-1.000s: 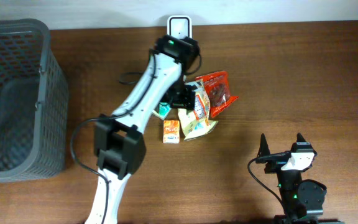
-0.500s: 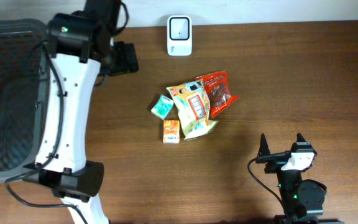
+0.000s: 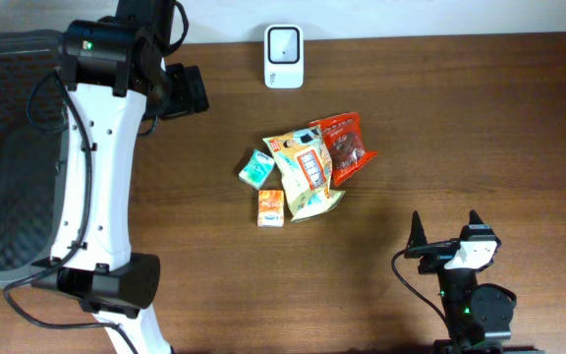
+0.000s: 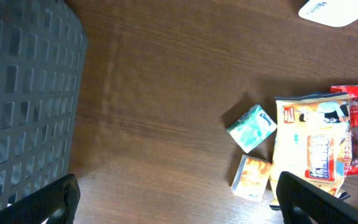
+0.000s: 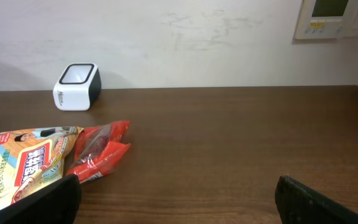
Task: Scan the item barcode
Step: 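Retract the left arm beside the basket and reach the right arm forward, then grasp the yellow wipes pack with the right gripper and lift it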
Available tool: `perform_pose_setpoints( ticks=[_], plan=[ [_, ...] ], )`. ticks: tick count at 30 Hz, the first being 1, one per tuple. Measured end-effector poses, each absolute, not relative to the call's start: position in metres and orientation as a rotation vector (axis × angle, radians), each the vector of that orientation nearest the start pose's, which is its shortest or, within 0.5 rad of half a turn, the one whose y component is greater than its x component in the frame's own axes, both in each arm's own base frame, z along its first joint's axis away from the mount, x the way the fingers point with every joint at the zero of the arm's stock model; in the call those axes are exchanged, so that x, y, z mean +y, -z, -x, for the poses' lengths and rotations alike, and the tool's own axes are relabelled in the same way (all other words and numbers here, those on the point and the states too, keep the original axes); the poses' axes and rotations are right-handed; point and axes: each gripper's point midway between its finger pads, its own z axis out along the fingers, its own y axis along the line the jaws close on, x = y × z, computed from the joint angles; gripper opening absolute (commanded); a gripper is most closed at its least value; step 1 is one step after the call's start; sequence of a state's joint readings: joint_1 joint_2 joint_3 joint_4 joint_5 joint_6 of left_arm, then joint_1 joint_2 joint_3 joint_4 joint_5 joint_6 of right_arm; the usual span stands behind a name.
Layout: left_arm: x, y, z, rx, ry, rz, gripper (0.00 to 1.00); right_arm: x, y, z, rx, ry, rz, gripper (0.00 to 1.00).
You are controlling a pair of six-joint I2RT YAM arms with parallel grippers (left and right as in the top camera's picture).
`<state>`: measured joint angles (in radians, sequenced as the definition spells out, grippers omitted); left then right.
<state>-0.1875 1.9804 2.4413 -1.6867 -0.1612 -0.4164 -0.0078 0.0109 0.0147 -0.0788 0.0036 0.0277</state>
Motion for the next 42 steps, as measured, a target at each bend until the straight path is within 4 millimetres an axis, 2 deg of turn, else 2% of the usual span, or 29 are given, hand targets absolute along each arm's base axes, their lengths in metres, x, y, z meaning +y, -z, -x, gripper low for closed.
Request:
perform_pose_setpoints(
  ticks=[11, 13, 15, 17, 18, 21, 23, 25, 28, 31, 32, 33, 35, 36, 37, 39, 40, 42],
  plan=[
    [-0.049, -0.289, -0.398, 2.745, -0.06, 0.353, 0.99, -0.003, -0.159, -0.246, 1.645, -0.012, -0.031, 0.99],
    [-0.049, -0.289, -0.398, 2.745, -0.06, 0.353, 0.99, 0.0, -0.165, -0.247, 1.62, -0.029, -0.022, 0.98],
    [-0.049, -0.289, -0.398, 2.745, -0.059, 0.353, 0.99, 0.028, -0.192, -0.244, 1.511, -0.197, 0.064, 0.99],
    [-0.049, -0.289, -0.398, 2.745, -0.059, 0.353, 0.99, 0.058, -0.214, -0.234, 1.415, -0.351, 0.195, 0.99],
    [-0.049, -0.289, -0.398, 2.744, -0.059, 0.353, 0.99, 0.075, -0.239, -0.221, 1.306, -0.438, 0.28, 0.98],
    [-0.049, -0.289, -0.4, 2.737, -0.055, 0.354, 0.99, 0.085, -0.292, -0.192, 1.068, -0.486, 0.35, 0.99],
    [-0.049, -0.289, -0.4, 2.738, -0.055, 0.357, 0.99, 0.081, -0.303, -0.19, 1.049, -0.478, 0.323, 0.98],
    [-0.049, -0.289, -0.4, 2.738, -0.055, 0.358, 0.99, 0.077, -0.315, -0.195, 1.109, -0.462, 0.294, 0.98],
    [-0.05, -0.289, -0.4, 2.739, -0.051, 0.357, 0.99, 0.073, -0.335, -0.214, 1.354, -0.445, 0.259, 0.98],
    [-0.05, -0.288, -0.4, 2.741, -0.046, 0.362, 0.99, 0.073, -0.334, -0.246, 1.686, -0.467, 0.231, 0.98],
    [-0.05, -0.288, -0.399, 2.743, -0.046, 0.362, 0.99, 0.077, -0.336, -0.26, 1.772, -0.501, 0.237, 0.98],
    [-0.05, -0.288, -0.399, 2.742, -0.047, 0.362, 0.99, 0.086, -0.342, -0.286, 1.83, -0.567, 0.276, 0.98],
    [-0.05, -0.287, -0.399, 2.747, -0.048, 0.362, 0.99, 0.119, -0.339, -0.313, 1.88, -0.839, 0.42, 0.98],
    [-0.051, -0.287, -0.4, 2.745, -0.047, 0.362, 0.99, 0.129, -0.336, -0.321, 1.876, -0.922, 0.466, 0.98],
    [-0.051, -0.287, -0.401, 2.743, -0.047, 0.362, 0.99, 0.139, -0.323, -0.333, 1.885, -1.032, 0.506, 0.98],
    [-0.051, -0.286, -0.401, 2.748, -0.048, 0.362, 0.99, 0.149, -0.28, -0.358, 2.014, -1.192, 0.418, 0.98],
    [-0.051, -0.286, -0.401, 2.747, -0.048, 0.362, 0.99, 0.151, -0.25, -0.369, 2.13, -1.221, 0.314, 0.98],
    [-0.051, -0.286, -0.401, 2.748, -0.049, 0.361, 0.99, 0.153, -0.188, -0.384, 2.359, -1.156, 0.1, 0.98]
  ],
)
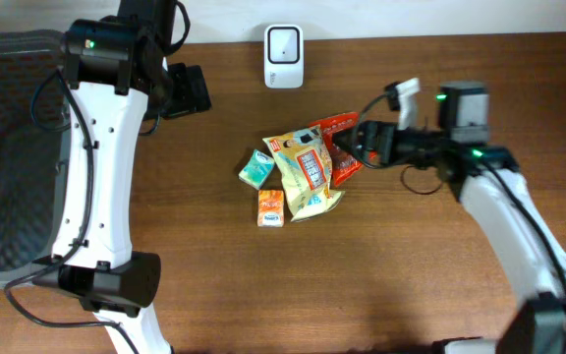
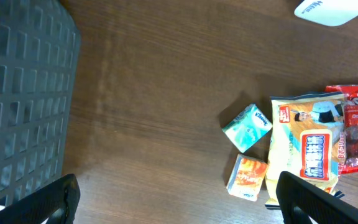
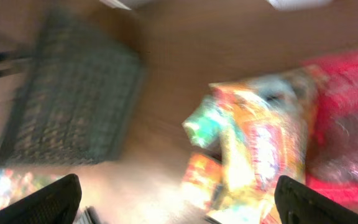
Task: Scan the item barcode
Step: 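Grasp the yellow wipes pack with the right gripper and lift it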
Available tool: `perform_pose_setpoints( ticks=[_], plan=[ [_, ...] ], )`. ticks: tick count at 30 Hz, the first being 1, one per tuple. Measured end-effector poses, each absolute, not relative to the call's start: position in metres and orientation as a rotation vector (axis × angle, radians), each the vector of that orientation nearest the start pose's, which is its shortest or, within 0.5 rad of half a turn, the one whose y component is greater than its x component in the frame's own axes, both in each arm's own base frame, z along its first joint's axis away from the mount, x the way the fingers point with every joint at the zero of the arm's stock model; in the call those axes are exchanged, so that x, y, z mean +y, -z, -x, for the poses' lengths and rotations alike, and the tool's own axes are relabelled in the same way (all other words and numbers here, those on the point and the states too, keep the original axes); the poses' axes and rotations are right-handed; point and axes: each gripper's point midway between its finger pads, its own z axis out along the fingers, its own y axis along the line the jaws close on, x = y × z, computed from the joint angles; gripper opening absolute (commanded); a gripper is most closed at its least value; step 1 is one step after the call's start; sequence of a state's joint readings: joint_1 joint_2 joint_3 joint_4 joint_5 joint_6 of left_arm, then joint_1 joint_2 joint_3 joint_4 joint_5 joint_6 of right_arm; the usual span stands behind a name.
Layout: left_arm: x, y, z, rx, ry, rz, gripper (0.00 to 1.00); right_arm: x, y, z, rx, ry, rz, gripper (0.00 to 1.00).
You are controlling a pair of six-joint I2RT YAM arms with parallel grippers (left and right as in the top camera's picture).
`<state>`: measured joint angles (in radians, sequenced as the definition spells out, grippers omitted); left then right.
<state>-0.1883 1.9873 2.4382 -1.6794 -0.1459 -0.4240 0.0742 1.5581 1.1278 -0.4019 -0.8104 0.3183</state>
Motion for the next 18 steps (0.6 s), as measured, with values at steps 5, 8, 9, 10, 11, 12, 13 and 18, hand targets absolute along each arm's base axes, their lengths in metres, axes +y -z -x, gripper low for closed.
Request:
perform_pose_setpoints(
  ticks=[5, 8, 9, 10, 11, 12, 13, 18],
  plan=[
    [-0.051, -0.286, -0.4, 2.75, -0.049, 0.361, 0.99, 0.176, -0.106, -0.416, 2.502, -0.944, -0.015, 0.88],
    [-0.051, -0.285, -0.401, 2.749, -0.049, 0.361, 0.99, 0.18, -0.079, -0.417, 2.56, -0.859, -0.049, 0.69],
    [-0.051, -0.286, -0.401, 2.749, -0.049, 0.361, 0.99, 0.181, -0.075, -0.421, 2.558, -0.826, -0.052, 0.6],
    [-0.051, -0.286, -0.401, 2.749, -0.049, 0.361, 0.99, 0.181, -0.073, -0.423, 2.553, -0.795, -0.059, 0.59],
    [-0.051, -0.286, -0.401, 2.749, -0.049, 0.361, 0.99, 0.181, -0.072, -0.424, 2.553, -0.775, -0.059, 0.59],
    [-0.051, -0.286, -0.401, 2.749, -0.049, 0.361, 0.99, 0.183, -0.07, -0.424, 2.556, -0.753, -0.057, 0.59],
    [-0.051, -0.286, -0.401, 2.749, -0.049, 0.361, 0.99, 0.187, -0.065, -0.422, 2.567, -0.735, -0.052, 0.57],
    [-0.051, -0.286, -0.401, 2.749, -0.049, 0.361, 0.99, 0.192, -0.039, -0.417, 2.623, -0.653, -0.071, 0.43]
  ],
)
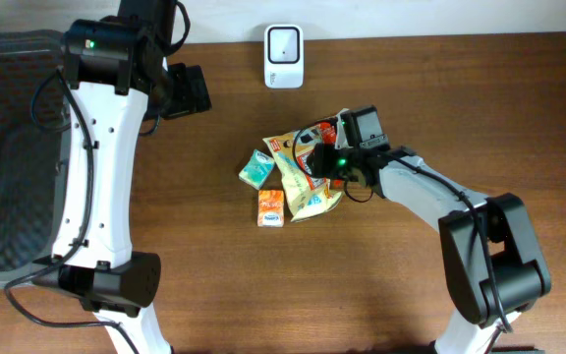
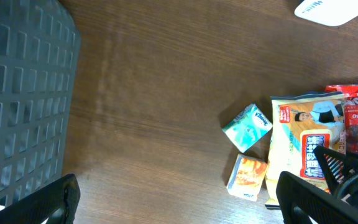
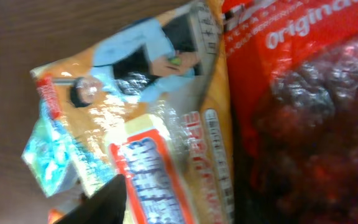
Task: Scan the item barcode
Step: 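Grasp the yellow wipes pack with the right gripper and lift it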
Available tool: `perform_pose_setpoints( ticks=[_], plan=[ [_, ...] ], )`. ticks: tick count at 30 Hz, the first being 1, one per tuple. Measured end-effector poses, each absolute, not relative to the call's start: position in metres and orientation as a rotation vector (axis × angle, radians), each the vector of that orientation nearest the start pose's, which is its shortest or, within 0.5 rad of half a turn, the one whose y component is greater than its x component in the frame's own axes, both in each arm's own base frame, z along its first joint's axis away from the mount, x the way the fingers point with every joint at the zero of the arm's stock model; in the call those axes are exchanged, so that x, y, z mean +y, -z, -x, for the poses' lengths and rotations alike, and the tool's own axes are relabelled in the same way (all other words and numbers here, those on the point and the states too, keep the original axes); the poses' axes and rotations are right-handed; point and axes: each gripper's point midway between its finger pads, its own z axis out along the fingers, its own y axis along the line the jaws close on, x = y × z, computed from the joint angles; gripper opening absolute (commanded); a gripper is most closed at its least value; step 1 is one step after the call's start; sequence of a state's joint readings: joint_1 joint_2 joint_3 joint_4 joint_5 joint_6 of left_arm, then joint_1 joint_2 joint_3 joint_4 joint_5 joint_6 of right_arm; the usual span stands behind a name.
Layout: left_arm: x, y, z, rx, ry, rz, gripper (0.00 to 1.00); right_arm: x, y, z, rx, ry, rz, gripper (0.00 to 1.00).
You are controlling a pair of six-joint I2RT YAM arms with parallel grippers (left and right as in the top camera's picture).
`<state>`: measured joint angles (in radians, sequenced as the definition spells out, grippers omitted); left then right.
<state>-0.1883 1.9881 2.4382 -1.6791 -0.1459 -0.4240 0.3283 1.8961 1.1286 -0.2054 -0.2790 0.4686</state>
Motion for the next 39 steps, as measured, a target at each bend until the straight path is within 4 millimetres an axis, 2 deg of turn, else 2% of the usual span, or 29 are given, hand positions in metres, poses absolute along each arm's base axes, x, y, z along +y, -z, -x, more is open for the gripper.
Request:
perform_pose_setpoints(
  ticks=[7, 9, 11, 13, 14, 16, 17, 18, 20, 23, 24, 26, 29, 31, 32, 33, 35, 39],
  plan=[
    [-0.051, -0.286, -0.401, 2.749, -0.049, 0.361, 0.99, 0.154, -0.022, -0.418, 2.662, -0.418, -0.278, 0.33],
    [-0.051, -0.286, -0.401, 2.749, -0.049, 0.361, 0.99, 0.142, -0.022, -0.421, 2.665, -0.448, -0.347, 0.33],
    [-0.051, -0.286, -0.401, 2.749, -0.049, 0.361, 0.99, 0.139, -0.028, -0.426, 2.655, -0.589, -0.344, 0.34],
    [-0.051, -0.286, -0.401, 2.749, -0.049, 0.361, 0.99, 0.144, -0.034, -0.426, 2.65, -0.705, -0.302, 0.34],
    [-0.051, -0.286, -0.401, 2.749, -0.049, 0.361, 0.99, 0.15, -0.035, -0.423, 2.656, -0.739, -0.28, 0.38],
    [-0.051, -0.286, -0.401, 2.749, -0.049, 0.361, 0.99, 0.163, -0.036, -0.418, 2.667, -0.764, -0.256, 0.38],
    [-0.051, -0.286, -0.401, 2.749, -0.049, 0.361, 0.99, 0.167, -0.033, -0.417, 2.674, -0.759, -0.256, 0.27],
    [-0.051, -0.286, -0.401, 2.749, -0.049, 0.361, 0.99, 0.176, -0.026, -0.413, 2.692, -0.749, -0.251, 0.06],
    [-0.051, -0.286, -0.401, 2.749, -0.049, 0.361, 0.99, 0.187, -0.017, -0.411, 2.708, -0.76, -0.252, 0.04],
    [-0.051, -0.286, -0.401, 2.749, -0.049, 0.361, 0.99, 0.191, -0.026, -0.413, 2.698, -0.844, -0.28, 0.04],
    [-0.051, -0.286, -0.401, 2.748, -0.049, 0.361, 0.99, 0.193, -0.032, -0.413, 2.694, -0.917, -0.306, 0.04],
    [-0.051, -0.286, -0.401, 2.749, -0.049, 0.361, 0.99, 0.192, -0.061, -0.418, 2.646, -1.156, -0.444, 0.04],
    [-0.051, -0.286, -0.401, 2.749, -0.05, 0.361, 0.99, 0.184, -0.119, -0.425, 2.533, -1.602, -0.864, 0.04],
    [-0.051, -0.286, -0.401, 2.748, -0.049, 0.361, 0.99, 0.183, -0.146, -0.427, 2.47, -1.824, -0.917, 0.04],
    [-0.051, -0.286, -0.401, 2.749, -0.049, 0.361, 0.99, 0.185, -0.15, -0.423, 2.474, -1.873, -0.929, 0.04],
    [-0.051, -0.286, -0.401, 2.749, -0.049, 0.361, 0.99, 0.186, -0.157, -0.423, 2.462, -1.915, -0.9, 0.04],
    [-0.051, -0.285, -0.401, 2.749, -0.049, 0.361, 0.99, 0.19, -0.175, -0.429, 2.397, -1.955, -0.697, 0.04],
    [-0.051, -0.286, -0.401, 2.749, -0.049, 0.361, 0.99, 0.198, -0.201, -0.436, 2.278, -1.941, -0.372, 0.04]
  ],
)
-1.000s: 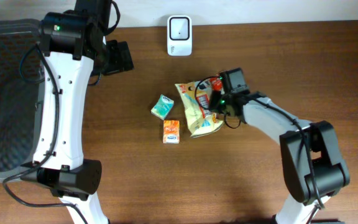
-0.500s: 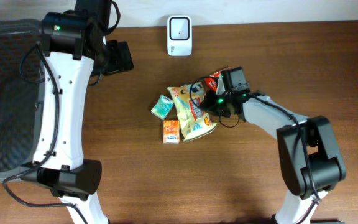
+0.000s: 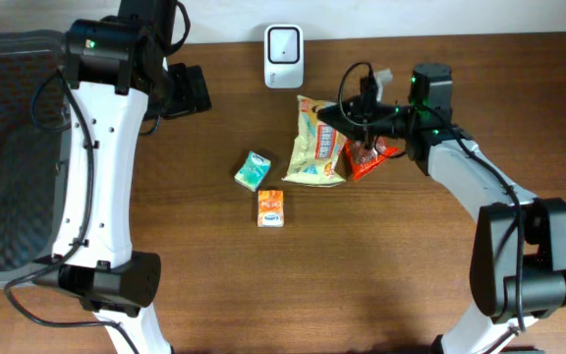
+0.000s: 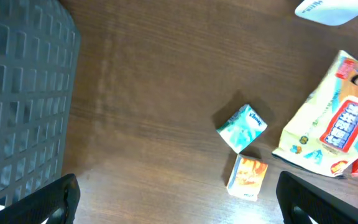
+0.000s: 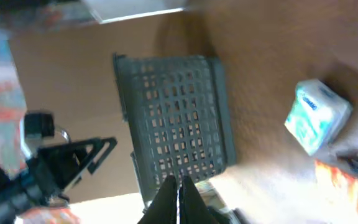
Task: Scan the item barcode
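A yellow snack bag [image 3: 317, 146] hangs tilted below the white scanner [image 3: 283, 56], its top edge pinched in my right gripper [image 3: 335, 115]. In the right wrist view that gripper [image 5: 179, 182] shows its two fingers pressed together, with the bag only a blur at the left edge. My left gripper [image 3: 190, 90] hovers open at the back left; its view shows the bag [image 4: 334, 127] and the scanner's corner [image 4: 331, 9].
A red snack bag [image 3: 367, 155] lies just right of the yellow one. A teal tissue pack [image 3: 254, 170] and an orange box [image 3: 271, 207] lie on the table in front of it. A dark mesh basket [image 3: 8, 147] fills the left side.
My right gripper was down on the yellow bag in the pile. Now it is shut on the bag's top, and the bag sits further back, closer to the scanner. The red bag shifted slightly right.
My right arm was parked at the front right with its gripper open. Then it was stretched over the red bag, then down at the yellow bag in the pile. Now it holds that bag apart from the pile. The left arm stayed put.
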Available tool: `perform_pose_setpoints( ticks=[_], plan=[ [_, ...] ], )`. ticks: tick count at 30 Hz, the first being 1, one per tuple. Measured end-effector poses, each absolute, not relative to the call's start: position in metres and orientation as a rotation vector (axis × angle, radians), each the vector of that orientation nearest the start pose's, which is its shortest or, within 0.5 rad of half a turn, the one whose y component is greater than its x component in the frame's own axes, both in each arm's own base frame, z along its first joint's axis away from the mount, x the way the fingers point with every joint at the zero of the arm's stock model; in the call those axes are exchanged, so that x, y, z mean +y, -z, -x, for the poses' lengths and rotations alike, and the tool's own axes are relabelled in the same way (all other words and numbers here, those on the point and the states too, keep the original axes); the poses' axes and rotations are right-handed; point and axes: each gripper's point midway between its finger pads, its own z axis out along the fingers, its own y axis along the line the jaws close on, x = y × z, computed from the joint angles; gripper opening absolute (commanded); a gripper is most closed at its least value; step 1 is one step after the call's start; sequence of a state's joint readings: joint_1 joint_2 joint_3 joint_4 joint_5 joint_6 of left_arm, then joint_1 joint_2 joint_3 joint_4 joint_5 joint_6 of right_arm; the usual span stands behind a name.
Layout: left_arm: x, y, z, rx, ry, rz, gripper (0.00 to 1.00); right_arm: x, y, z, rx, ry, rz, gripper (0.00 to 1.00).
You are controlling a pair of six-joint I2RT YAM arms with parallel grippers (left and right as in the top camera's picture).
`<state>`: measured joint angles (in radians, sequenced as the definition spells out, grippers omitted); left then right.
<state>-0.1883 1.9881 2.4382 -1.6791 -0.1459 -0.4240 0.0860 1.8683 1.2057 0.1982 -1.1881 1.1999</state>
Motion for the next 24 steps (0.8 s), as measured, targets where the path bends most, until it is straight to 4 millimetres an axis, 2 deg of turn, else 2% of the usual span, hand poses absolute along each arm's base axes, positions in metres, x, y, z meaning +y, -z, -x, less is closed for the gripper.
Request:
perform_pose_setpoints(
  ticks=[2, 4, 6, 8, 10, 11, 12, 13, 15, 16, 17, 21, 23, 24],
  plan=[
    [-0.051, -0.285, -0.401, 2.749, -0.05, 0.361, 0.99, 0.202, -0.205, -0.435, 2.255, -1.915, -0.276, 0.04],
    [-0.051, -0.285, -0.401, 2.749, -0.049, 0.361, 0.99, 0.203, -0.195, -0.434, 2.286, -1.867, -0.292, 0.05],
    [-0.051, -0.285, -0.401, 2.749, -0.049, 0.36, 0.99, 0.199, -0.164, -0.432, 2.396, -1.727, -0.418, 0.08],
    [-0.051, -0.285, -0.401, 2.749, -0.05, 0.362, 0.99, 0.19, -0.132, -0.424, 2.543, -1.515, -0.555, 0.15],
    [-0.051, -0.285, -0.401, 2.75, -0.049, 0.361, 0.99, 0.176, -0.113, -0.417, 2.678, -1.243, -0.548, 0.17],
    [-0.051, -0.285, -0.401, 2.749, -0.049, 0.362, 0.99, 0.168, -0.114, -0.419, 2.725, -1.074, -0.504, 0.3],
    [-0.051, -0.285, -0.401, 2.748, -0.049, 0.361, 0.99, 0.159, -0.119, -0.419, 2.762, -0.924, -0.494, 0.4],
    [-0.051, -0.285, -0.401, 2.749, -0.049, 0.361, 0.99, 0.148, -0.132, -0.429, 2.747, -0.752, -0.45, 0.47],
    [-0.051, -0.285, -0.401, 2.75, -0.049, 0.362, 0.99, 0.128, -0.159, -0.453, 2.649, -0.509, -0.391, 0.53],
    [-0.051, -0.285, -0.401, 2.75, -0.049, 0.362, 0.99, 0.115, -0.169, -0.463, 2.598, -0.393, -0.369, 0.62],
    [-0.051, -0.285, -0.401, 2.749, -0.05, 0.362, 0.99, 0.106, -0.171, -0.466, 2.579, -0.319, -0.368, 0.67],
    [-0.051, -0.285, -0.401, 2.749, -0.049, 0.362, 0.99, 0.09, -0.162, -0.47, 2.58, -0.176, -0.308, 0.61],
    [-0.051, -0.285, -0.401, 2.749, -0.049, 0.362, 0.99, 0.104, -0.146, -0.471, 2.63, -0.233, -0.153, 0.69],
    [-0.051, -0.285, -0.401, 2.75, -0.049, 0.362, 0.99, 0.12, -0.135, -0.469, 2.663, -0.326, -0.015, 0.7]
  ],
)
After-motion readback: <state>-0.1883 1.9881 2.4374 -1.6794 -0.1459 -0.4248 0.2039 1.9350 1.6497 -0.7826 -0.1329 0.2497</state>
